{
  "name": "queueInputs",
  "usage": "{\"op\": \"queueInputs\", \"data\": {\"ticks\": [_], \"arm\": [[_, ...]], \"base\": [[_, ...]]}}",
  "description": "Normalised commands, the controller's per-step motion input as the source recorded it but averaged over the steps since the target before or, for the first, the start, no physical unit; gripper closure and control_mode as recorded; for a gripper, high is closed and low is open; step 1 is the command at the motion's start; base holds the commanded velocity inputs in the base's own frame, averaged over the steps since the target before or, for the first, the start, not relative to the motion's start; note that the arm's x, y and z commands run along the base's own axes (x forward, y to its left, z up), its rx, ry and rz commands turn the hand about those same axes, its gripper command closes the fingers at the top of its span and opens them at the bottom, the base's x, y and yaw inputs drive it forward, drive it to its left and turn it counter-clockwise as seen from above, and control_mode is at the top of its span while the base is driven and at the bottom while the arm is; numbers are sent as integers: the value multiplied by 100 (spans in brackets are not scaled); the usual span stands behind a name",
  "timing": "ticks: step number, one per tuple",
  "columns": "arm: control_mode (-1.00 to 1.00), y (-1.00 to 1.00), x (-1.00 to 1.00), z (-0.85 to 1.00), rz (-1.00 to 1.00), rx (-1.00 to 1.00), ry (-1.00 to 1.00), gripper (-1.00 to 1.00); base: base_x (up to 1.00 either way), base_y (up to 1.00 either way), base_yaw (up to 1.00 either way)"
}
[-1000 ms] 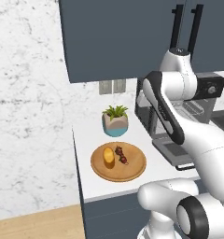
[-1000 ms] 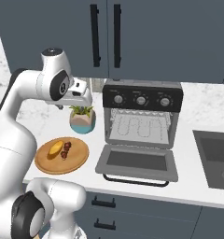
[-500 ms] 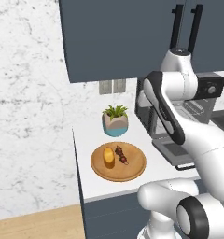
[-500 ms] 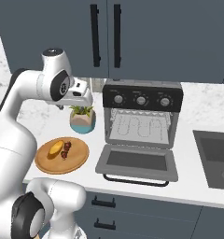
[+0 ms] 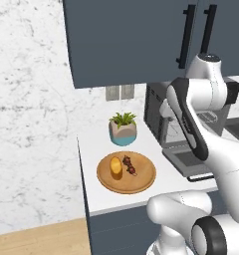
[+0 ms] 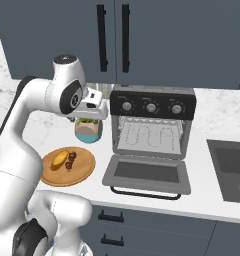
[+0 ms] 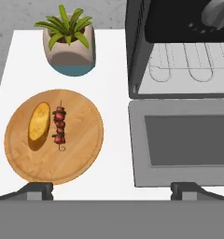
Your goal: Pick up the kebab skewer and baguette bread, and place them inside the toaster oven. Close the toaster oven door and start by setting the timer.
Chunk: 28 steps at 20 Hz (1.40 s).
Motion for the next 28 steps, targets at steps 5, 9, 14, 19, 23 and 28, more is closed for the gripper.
{"op": "queueInputs", "data": {"ticks": [5,9,14,19,23,28], "arm": [[-100,-33,0,-14,-1,0,0,-100],[-100,-28,0,-21,-2,0,-2,-100],[-100,-27,-4,-21,-1,0,-3,-100],[-100,-15,-33,-6,0,0,-5,-100],[-100,-6,-35,-1,0,0,-8,-100],[-100,-13,-43,-7,0,0,-14,-100]], "base": [[0,0,0],[0,0,0],[0,0,0],[0,0,0],[0,0,0],[0,0,0]]}}
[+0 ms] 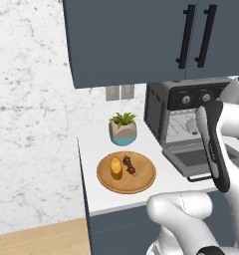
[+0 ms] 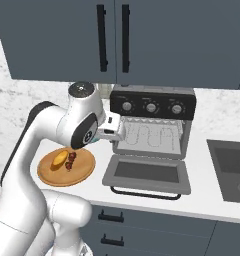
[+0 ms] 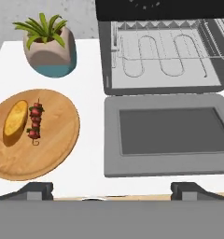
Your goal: Pick up the kebab skewer and baguette bread, and place them inside the toaster oven. Close the toaster oven door and start by setting the timer.
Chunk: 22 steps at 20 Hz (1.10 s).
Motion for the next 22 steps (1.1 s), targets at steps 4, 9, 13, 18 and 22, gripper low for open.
{"op": "queueInputs", "data": {"ticks": [4,9,13,18,22], "arm": [[-100,-4,-36,-7,0,0,-14,-100],[-100,-9,-3,0,-3,0,-16,-100],[-100,-25,0,0,-4,0,-25,-100],[-100,-15,0,4,-4,0,-30,-100],[-100,-18,1,1,-3,0,-31,-100]], "base": [[0,0,0],[0,0,0],[0,0,0],[0,0,0],[0,0,0]]}}
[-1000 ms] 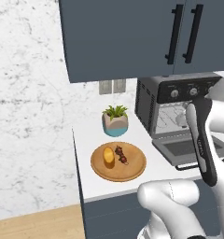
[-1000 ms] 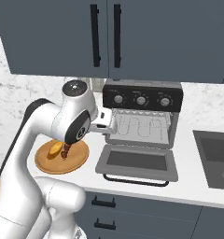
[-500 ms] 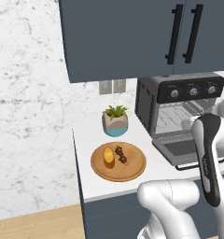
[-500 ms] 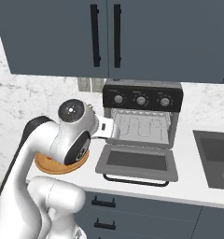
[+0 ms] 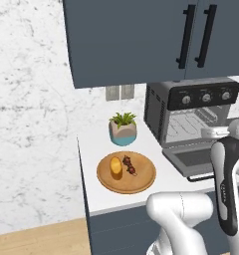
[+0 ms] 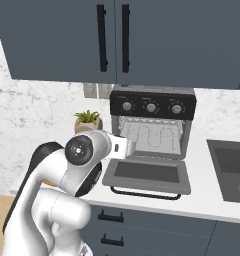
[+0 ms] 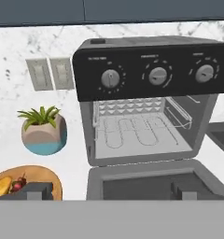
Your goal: Pick up the kebab skewer and baguette bread, and place them inside the toaster oven. Close the toaster oven door and start by setting the timer.
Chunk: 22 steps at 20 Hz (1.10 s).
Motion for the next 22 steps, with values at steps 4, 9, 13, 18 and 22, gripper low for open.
{"op": "queueInputs", "data": {"ticks": [4,9,13,18,22], "arm": [[-100,-36,7,0,-7,0,-22,-100],[-100,-35,4,0,-6,0,-5,-100],[-100,-18,11,0,-3,0,0,-100],[-100,-7,16,0,-1,0,0,-100],[-100,0,23,0,0,0,1,-100]], "base": [[0,0,0],[0,0,0],[0,0,0],[0,0,0],[0,0,0]]}}
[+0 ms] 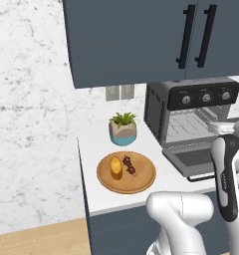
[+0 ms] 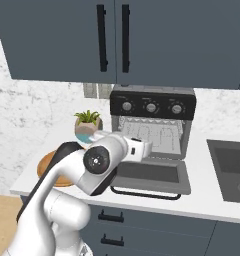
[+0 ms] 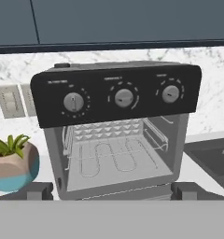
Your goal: Pick up the kebab skewer and baguette bread, and place them inside the toaster oven. Close the toaster oven door and start by setting the timer.
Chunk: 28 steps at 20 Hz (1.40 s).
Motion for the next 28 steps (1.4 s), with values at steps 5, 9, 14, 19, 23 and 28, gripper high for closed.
{"op": "queueInputs", "data": {"ticks": [5,9,14,19,23,28], "arm": [[-100,0,20,-7,0,-2,0,-100],[-100,0,12,-29,0,-4,0,-100],[-100,-9,8,-38,0,-4,0,-100],[-100,-19,36,-3,0,0,0,-100],[-100,-25,41,0,0,0,1,-100],[-100,-21,40,0,0,0,3,-100]], "base": [[0,0,0],[0,0,0],[0,0,0],[0,0,0],[0,0,0],[0,0,0]]}}
